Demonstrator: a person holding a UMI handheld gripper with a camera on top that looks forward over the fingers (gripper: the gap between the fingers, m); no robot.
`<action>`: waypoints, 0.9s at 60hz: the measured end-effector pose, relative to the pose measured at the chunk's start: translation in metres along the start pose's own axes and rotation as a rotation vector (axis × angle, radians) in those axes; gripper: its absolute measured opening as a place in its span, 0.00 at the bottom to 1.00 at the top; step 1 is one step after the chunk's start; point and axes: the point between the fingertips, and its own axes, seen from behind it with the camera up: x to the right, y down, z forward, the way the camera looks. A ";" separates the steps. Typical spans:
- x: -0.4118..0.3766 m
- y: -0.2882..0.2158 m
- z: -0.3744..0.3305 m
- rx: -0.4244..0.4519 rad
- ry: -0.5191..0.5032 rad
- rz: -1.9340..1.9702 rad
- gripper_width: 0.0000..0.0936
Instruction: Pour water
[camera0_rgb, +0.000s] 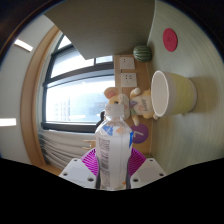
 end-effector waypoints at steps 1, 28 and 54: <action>0.000 -0.004 0.001 0.008 -0.003 0.035 0.36; 0.018 -0.072 0.024 0.180 -0.070 0.719 0.38; -0.032 -0.050 0.029 0.058 -0.082 0.237 0.38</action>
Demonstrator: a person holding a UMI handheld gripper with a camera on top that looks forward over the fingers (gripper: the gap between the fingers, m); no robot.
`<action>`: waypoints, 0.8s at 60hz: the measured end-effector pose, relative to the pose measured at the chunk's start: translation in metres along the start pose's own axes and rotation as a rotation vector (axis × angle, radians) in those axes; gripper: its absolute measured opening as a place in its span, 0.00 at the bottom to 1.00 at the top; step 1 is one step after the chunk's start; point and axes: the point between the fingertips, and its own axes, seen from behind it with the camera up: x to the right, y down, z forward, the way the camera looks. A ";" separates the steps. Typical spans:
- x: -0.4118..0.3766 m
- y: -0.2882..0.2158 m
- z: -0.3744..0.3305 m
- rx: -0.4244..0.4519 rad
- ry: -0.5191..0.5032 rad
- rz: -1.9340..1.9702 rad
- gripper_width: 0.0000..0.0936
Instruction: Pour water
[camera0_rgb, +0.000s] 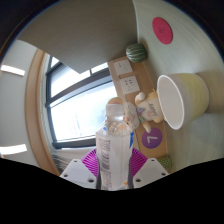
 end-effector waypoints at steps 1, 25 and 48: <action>-0.003 0.004 0.001 -0.019 0.003 -0.062 0.38; -0.096 -0.060 0.012 -0.087 0.174 -1.563 0.38; -0.076 -0.230 0.004 0.069 0.516 -1.917 0.41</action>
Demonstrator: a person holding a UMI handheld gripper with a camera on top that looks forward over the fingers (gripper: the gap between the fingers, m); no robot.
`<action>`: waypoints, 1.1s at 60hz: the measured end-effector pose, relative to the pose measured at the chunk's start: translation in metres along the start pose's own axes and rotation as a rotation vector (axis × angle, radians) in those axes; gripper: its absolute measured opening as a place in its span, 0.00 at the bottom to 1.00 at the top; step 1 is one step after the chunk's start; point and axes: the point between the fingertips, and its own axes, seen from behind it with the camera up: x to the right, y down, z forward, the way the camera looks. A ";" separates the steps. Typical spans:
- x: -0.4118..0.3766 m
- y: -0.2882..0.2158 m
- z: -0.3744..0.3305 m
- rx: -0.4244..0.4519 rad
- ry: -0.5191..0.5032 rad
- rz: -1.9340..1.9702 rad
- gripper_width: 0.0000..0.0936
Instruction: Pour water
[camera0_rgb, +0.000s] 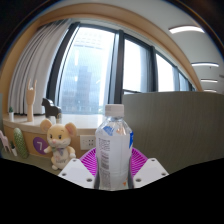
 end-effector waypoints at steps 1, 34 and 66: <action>0.003 0.007 0.003 -0.011 0.004 0.001 0.41; 0.017 0.124 0.024 -0.011 -0.004 0.079 0.41; 0.002 0.174 -0.036 -0.206 -0.038 -0.082 0.84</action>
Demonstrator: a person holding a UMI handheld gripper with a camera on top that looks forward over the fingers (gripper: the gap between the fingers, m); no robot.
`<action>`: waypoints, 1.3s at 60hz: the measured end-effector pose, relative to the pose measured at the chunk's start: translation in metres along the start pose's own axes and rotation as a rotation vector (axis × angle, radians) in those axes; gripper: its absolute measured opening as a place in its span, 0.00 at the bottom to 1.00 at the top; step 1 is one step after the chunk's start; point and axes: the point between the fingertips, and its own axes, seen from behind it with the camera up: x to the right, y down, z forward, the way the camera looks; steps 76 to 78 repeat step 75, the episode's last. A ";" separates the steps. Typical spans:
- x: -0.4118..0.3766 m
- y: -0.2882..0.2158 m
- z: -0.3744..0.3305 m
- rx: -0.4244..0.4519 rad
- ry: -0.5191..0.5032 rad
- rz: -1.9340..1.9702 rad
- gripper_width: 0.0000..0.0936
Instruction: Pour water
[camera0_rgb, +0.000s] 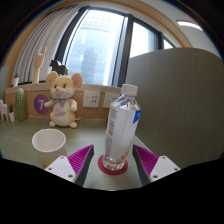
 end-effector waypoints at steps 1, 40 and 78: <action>-0.001 0.003 -0.007 -0.007 0.003 -0.002 0.84; -0.228 -0.026 -0.298 0.076 -0.416 0.042 0.84; -0.343 -0.040 -0.392 0.136 -0.596 -0.010 0.84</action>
